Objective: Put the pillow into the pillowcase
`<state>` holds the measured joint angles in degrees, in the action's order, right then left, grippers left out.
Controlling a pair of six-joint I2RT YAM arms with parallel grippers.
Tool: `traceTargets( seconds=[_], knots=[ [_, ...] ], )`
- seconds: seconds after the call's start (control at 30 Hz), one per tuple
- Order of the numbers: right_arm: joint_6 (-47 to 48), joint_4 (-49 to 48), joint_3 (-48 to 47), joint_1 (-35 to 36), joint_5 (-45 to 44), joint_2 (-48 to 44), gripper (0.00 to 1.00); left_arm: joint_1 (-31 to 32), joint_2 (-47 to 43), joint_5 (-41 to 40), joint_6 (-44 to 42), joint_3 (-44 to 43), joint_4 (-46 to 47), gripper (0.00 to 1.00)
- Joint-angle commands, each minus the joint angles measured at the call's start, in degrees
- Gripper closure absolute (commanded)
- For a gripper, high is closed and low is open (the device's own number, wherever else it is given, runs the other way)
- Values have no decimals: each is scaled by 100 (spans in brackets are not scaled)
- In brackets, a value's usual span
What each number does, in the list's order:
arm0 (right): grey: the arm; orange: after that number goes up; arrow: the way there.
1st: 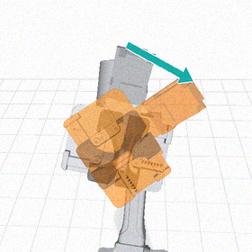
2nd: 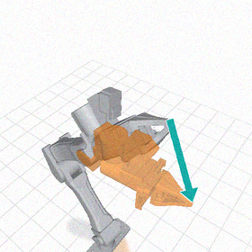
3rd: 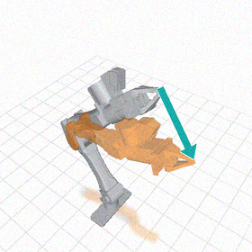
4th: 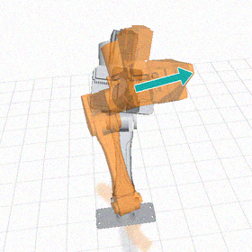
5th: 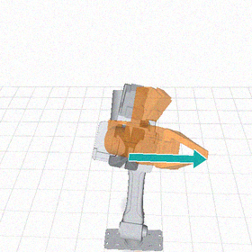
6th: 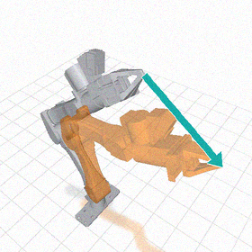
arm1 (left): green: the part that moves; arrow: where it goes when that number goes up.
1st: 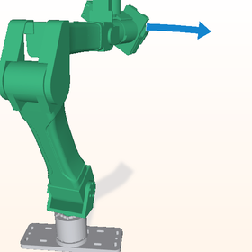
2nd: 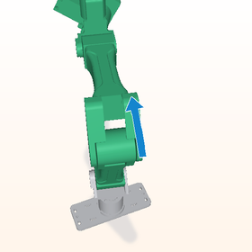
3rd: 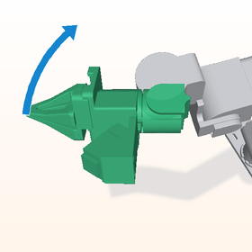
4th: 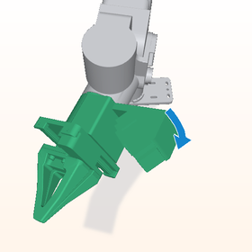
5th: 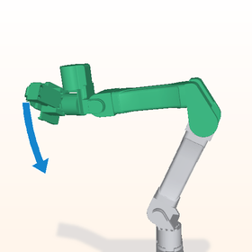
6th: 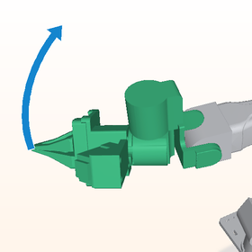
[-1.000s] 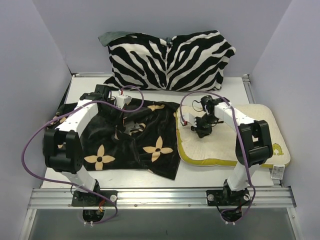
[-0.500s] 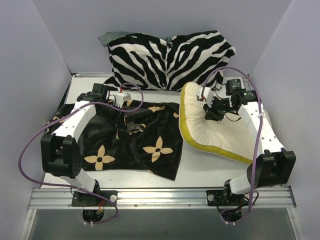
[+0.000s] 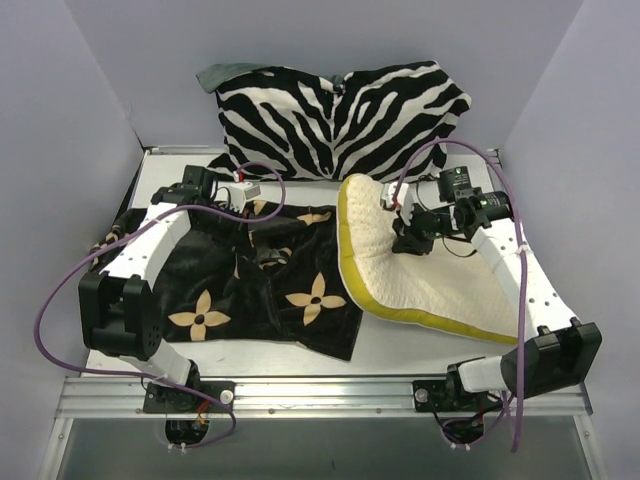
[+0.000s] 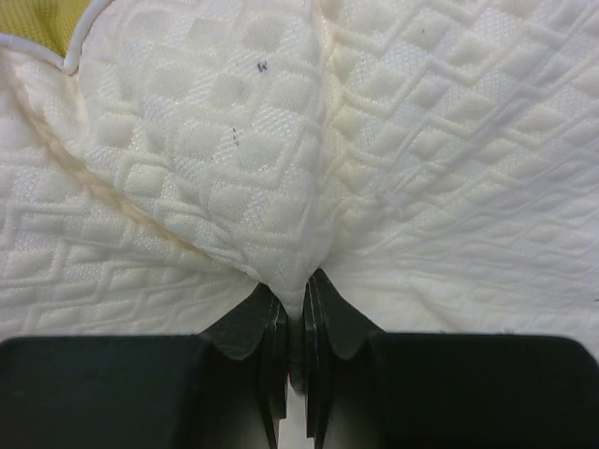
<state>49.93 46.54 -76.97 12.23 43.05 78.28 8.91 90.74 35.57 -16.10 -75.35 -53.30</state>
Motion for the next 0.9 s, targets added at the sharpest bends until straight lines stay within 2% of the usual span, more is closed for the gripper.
traceTargets(
  seconds=[0.0,0.17,0.43,0.6,0.67,0.7,0.73,0.87],
  knots=[
    [-255,13,208,481,371,-427,100,23,-294,389,115,-94,223,100],
    [-537,-128,568,1096,336,-445,100,15,-250,512,212,-216,303,100],
    [-739,-286,850,1598,345,-489,100,6,-267,451,195,-313,302,100],
    [-810,-365,1428,1923,160,-682,100,15,-346,486,98,80,372,100],
    [-1167,-679,1815,1941,230,-779,100,6,-346,477,-16,161,538,100],
    [-1622,-1273,2139,1959,239,-779,100,-20,-312,468,123,248,731,100],
    [-1653,-1419,2168,2002,283,-771,100,-64,-259,538,499,293,881,100],
    [-1249,-912,1599,2291,108,-691,100,23,39,775,555,-365,953,100]
  ],
)
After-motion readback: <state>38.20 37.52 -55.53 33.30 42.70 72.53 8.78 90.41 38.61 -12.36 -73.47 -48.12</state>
